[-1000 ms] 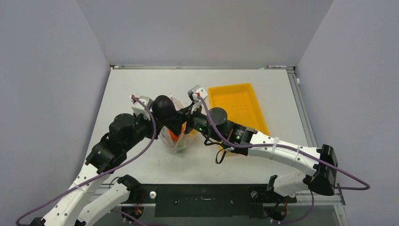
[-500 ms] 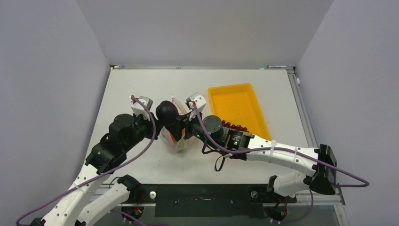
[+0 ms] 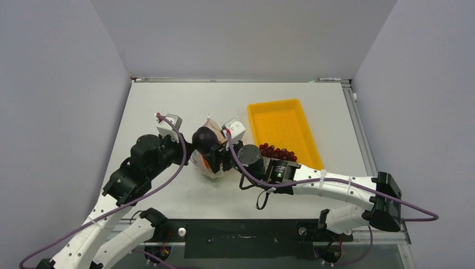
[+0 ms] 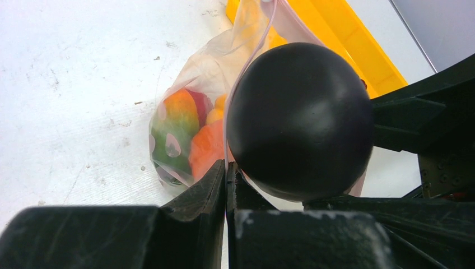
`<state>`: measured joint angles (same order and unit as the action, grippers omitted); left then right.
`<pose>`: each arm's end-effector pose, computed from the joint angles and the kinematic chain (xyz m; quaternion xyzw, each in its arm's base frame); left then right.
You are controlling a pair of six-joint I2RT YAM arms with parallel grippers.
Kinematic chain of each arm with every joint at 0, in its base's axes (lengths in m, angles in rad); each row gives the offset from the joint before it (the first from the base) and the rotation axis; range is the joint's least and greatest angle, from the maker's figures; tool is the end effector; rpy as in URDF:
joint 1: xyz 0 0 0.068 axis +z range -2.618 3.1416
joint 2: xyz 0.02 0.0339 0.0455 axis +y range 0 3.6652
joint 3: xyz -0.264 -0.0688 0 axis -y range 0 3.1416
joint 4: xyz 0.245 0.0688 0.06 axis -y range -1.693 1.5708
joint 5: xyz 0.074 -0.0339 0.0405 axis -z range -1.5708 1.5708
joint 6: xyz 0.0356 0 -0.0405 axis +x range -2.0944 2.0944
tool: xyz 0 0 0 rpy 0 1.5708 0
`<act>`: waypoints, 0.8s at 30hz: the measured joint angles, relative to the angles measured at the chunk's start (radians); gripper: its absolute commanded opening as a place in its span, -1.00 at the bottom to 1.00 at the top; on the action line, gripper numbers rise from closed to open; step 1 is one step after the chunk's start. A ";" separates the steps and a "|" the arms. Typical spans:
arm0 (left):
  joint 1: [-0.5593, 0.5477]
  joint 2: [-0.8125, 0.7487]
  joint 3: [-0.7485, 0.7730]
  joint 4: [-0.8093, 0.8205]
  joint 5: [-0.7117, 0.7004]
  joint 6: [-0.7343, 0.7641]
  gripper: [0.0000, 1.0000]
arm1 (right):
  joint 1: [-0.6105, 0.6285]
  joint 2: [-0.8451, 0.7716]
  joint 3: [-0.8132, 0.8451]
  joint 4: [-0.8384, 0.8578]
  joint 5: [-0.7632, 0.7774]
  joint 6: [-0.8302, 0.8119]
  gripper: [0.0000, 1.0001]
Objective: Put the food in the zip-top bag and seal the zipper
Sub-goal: Place the fake vegetable in the zipper food storage bag.
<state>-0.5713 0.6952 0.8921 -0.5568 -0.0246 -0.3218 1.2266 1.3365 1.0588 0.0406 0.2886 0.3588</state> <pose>0.1253 -0.0795 0.3508 0.0954 0.8167 -0.2366 0.5177 0.1161 0.2939 0.3354 -0.2462 0.7429 0.3566 0.5101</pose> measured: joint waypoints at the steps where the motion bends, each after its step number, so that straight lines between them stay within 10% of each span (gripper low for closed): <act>1: 0.002 0.002 0.000 0.000 0.000 0.000 -1.00 | 0.000 0.000 -0.005 -0.004 0.006 -0.002 -0.13; 13: 0.010 0.010 0.000 0.000 0.007 -0.006 -1.00 | 0.000 -0.003 -0.014 -0.038 0.077 -0.011 0.73; 24: 0.010 0.010 0.000 0.000 0.012 -0.007 -1.00 | 0.000 -0.004 -0.014 -0.042 0.108 -0.011 0.86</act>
<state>-0.5610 0.7055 0.8921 -0.5564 -0.0128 -0.3286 1.2270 1.3323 1.0451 -0.0017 0.3969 0.3473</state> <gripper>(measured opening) 0.004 0.921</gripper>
